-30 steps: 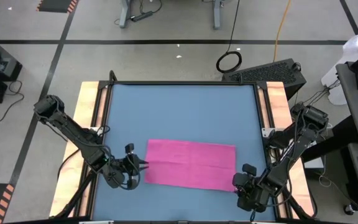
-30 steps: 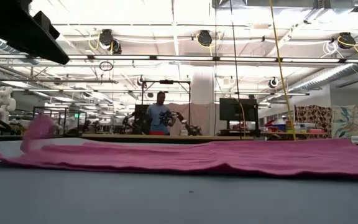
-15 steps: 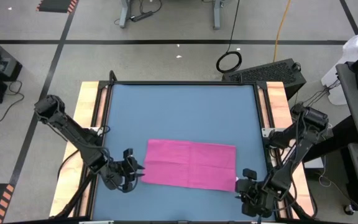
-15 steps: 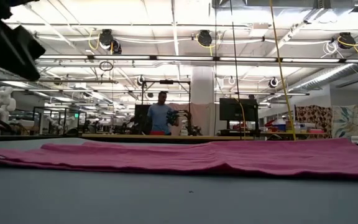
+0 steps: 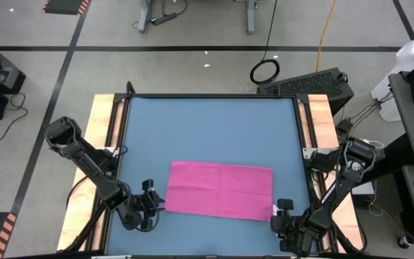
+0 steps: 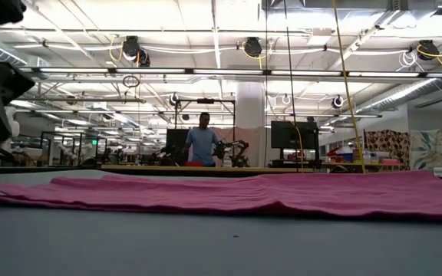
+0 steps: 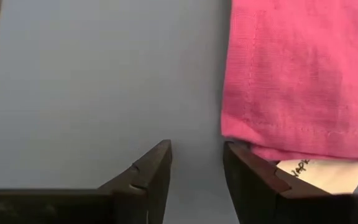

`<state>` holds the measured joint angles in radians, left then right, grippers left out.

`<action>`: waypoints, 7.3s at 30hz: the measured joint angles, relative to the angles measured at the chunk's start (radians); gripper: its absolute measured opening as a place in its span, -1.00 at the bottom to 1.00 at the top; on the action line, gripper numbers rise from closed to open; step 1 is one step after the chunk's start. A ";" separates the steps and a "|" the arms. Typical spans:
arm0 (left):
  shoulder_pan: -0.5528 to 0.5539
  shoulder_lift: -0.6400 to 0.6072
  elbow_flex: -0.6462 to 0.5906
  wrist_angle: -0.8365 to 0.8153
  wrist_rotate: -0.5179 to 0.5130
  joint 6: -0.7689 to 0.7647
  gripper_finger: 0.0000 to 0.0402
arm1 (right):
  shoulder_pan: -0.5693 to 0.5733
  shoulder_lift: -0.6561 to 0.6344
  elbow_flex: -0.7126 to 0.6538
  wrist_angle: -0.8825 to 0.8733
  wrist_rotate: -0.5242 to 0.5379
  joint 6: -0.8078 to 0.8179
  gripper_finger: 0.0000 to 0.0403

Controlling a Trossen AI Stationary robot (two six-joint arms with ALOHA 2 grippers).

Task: Roll towel into tight, uniform cylinder
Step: Fold the pink towel

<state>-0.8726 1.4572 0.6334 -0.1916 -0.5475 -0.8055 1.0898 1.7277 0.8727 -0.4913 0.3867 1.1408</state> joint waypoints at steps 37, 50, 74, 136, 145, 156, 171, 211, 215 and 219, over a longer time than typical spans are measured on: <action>0.029 -0.029 0.006 0.079 -0.039 0.100 -0.36 | -0.011 -0.009 0.202 -0.290 0.191 -0.063 -0.24; 0.092 -0.039 0.063 0.079 -0.053 0.327 0.07 | -0.117 -0.224 0.150 -0.380 0.228 -0.279 -0.24; 0.073 -0.116 0.013 0.022 0.003 0.265 -0.11 | -0.040 -0.391 -0.133 0.052 0.229 -0.275 -0.24; 0.030 0.127 0.012 0.045 0.095 0.322 -0.11 | -0.034 -0.159 -0.133 0.100 0.025 -0.206 -0.98; -0.031 0.114 0.032 0.048 0.079 0.315 -0.11 | -0.034 -0.159 -0.133 0.098 0.026 -0.206 -0.98; -0.026 0.156 0.036 0.041 0.038 0.314 -0.20 | -0.034 -0.159 -0.133 0.098 0.026 -0.192 -0.98; -0.018 0.142 0.036 0.023 0.019 0.289 -0.96 | -0.034 -0.170 -0.133 0.079 0.026 -0.187 -0.98; 0.349 -0.445 0.042 0.096 -0.356 0.943 -0.98 | -0.115 -1.050 -0.133 -0.583 0.404 -0.315 -0.98; 0.344 -0.444 0.040 0.095 -0.271 0.898 -0.98 | -0.113 -1.032 -0.133 -0.542 0.394 -0.315 -0.98; 0.325 -0.434 0.019 0.085 -0.229 0.842 -0.98 | -0.113 -0.980 -0.133 -0.505 0.363 -0.291 -0.98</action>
<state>-0.5472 1.0237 0.6522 -0.1068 -0.7762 0.0369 0.9771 0.7476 0.7399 -0.9960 0.7501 0.8493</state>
